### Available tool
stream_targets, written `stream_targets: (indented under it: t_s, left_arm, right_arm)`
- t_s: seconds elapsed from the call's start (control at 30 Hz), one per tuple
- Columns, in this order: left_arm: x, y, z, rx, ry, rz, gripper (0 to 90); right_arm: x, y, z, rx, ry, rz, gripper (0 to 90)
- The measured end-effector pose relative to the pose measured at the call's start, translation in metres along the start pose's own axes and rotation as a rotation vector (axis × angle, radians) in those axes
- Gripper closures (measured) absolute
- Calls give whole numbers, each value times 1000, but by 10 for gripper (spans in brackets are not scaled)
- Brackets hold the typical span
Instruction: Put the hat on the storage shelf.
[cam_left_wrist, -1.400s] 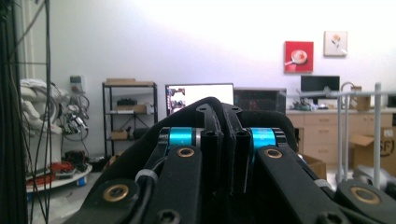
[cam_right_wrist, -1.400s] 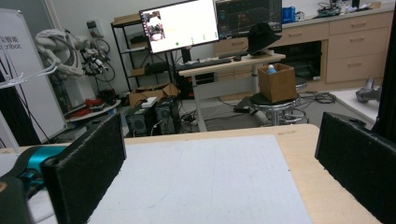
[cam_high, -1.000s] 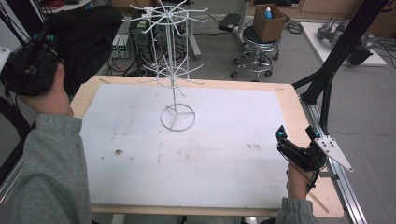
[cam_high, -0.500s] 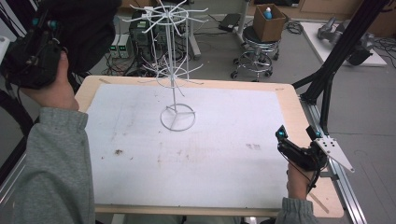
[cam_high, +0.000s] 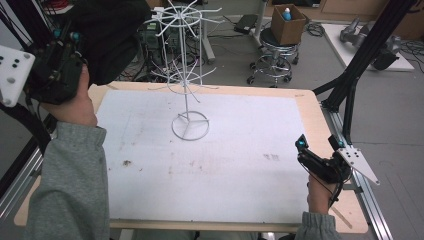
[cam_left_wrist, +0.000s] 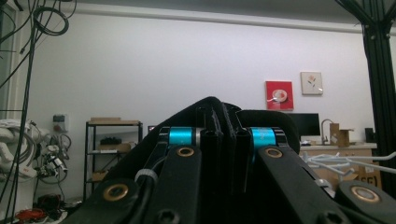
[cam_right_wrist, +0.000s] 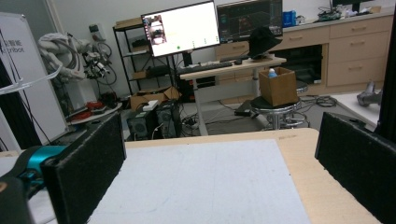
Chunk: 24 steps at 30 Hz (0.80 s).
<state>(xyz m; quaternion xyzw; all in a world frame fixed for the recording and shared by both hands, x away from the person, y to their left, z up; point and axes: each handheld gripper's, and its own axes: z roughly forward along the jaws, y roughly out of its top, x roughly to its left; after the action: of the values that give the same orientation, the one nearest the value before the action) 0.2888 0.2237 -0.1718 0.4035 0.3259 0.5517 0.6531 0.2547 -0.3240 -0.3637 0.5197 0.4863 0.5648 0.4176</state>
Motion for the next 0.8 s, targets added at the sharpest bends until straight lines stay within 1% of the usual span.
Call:
stream_targets:
  t_s: [0.13,0.27,0.3,0.4,0.53,0.57,0.7,0.8]
  left_arm:
    - [-4,-7,-5,-17,1,-11,865]
    - [-6,-14,-7,-8,-14,-24,865]
    - [-6,-15,-7,-1,-11,-24,864]
    - [-7,-20,-7,17,-13,-12,863]
    - [-10,-27,-9,28,-22,-6,859]
    - [-11,-29,-10,28,-27,-2,859]
    - [-15,-34,-13,29,-43,-8,859]
    - [-15,-37,-14,32,-39,6,859]
  right_arm:
    - [-1,0,0,-2,-2,-1,8]
    - [-1,0,0,-3,-2,-2,8]
    - [-1,0,0,-3,-1,-6,8]
    - [0,0,0,-3,-1,-2,8]
    - [0,1,0,-3,-1,4,8]
    - [-1,0,0,-8,-1,0,8]
    - [-1,0,0,-8,-2,-2,8]
    - [-1,0,0,-8,-2,-2,8]
